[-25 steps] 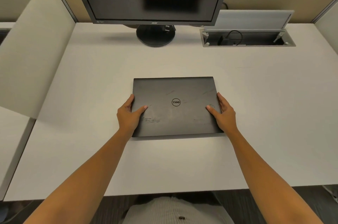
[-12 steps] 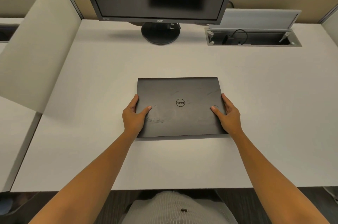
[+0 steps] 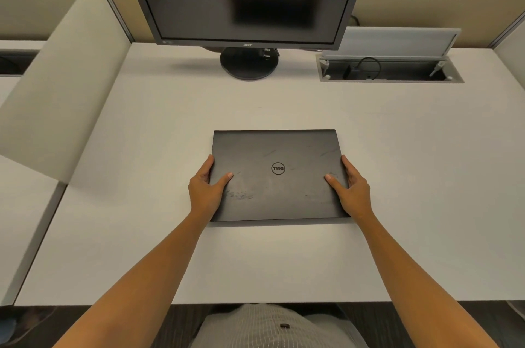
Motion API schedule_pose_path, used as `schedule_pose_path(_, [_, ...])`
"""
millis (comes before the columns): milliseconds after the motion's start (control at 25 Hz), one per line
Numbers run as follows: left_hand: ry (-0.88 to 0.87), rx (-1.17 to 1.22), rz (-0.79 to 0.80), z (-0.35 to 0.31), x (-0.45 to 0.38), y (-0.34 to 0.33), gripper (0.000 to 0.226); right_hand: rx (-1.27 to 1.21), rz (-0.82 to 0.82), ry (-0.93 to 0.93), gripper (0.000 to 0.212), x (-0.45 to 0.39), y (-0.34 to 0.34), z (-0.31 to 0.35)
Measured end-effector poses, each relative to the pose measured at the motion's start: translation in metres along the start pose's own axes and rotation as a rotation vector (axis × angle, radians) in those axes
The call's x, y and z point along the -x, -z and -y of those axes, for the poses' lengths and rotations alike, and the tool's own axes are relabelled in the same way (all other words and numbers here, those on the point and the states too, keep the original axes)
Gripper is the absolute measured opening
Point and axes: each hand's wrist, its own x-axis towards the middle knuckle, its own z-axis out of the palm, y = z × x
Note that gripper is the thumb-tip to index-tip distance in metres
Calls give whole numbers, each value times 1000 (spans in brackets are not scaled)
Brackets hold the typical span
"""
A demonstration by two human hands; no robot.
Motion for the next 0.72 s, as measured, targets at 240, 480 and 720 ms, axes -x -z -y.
schedule_pose_path(240, [5, 19, -5, 0, -1, 0, 77, 17, -2, 21, 72, 1, -1, -1])
schedule_pose_path(480, [10, 13, -8, -2, 0, -2, 77, 62, -7, 31, 71, 2, 1, 2])
schedule_pose_path(720, [-73, -164, -25, -6, 7, -5, 67, 129, -25, 44, 68, 3, -3, 5])
